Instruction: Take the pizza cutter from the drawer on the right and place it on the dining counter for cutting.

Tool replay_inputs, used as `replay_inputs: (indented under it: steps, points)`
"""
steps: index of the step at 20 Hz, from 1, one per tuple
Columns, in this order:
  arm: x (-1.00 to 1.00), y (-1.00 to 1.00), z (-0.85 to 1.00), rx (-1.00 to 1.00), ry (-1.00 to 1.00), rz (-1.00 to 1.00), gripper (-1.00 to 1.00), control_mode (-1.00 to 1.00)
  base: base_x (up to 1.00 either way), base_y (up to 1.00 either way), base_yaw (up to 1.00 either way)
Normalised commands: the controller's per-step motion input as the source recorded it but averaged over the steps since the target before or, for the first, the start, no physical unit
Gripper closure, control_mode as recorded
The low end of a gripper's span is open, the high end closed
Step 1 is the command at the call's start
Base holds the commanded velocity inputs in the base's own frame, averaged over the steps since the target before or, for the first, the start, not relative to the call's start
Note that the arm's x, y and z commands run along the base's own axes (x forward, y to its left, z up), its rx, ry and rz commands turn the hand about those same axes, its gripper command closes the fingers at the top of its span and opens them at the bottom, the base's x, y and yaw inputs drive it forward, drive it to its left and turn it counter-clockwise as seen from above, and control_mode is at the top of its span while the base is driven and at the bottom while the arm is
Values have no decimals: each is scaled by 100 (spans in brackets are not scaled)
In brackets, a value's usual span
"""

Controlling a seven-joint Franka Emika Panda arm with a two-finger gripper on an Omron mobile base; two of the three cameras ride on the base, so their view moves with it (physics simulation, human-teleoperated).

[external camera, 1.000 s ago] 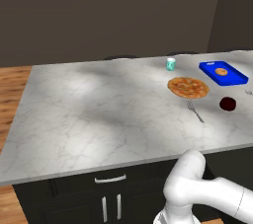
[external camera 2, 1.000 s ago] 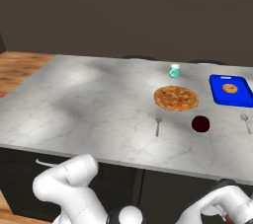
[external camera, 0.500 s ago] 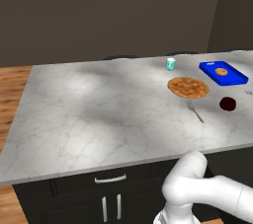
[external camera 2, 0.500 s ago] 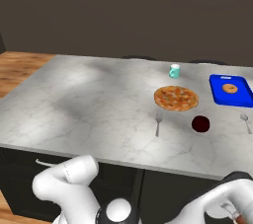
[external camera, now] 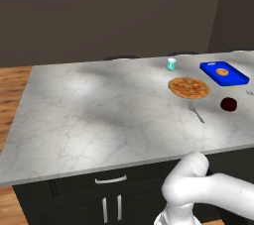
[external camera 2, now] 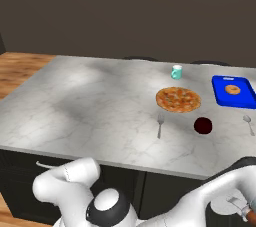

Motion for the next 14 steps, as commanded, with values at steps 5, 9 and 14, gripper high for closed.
replay_inputs:
  steps: [5, 9, 14]
  points:
    - [4, 45, 86, 3, -13, 0, 100, -100, 0, 0, 0]
    - [13, 69, 64, 2, -7, 0, 100, -100, 0, 0, 0]
    - [7, 97, 41, 2, 0, 0, 100, -100, 0, 0, 0]
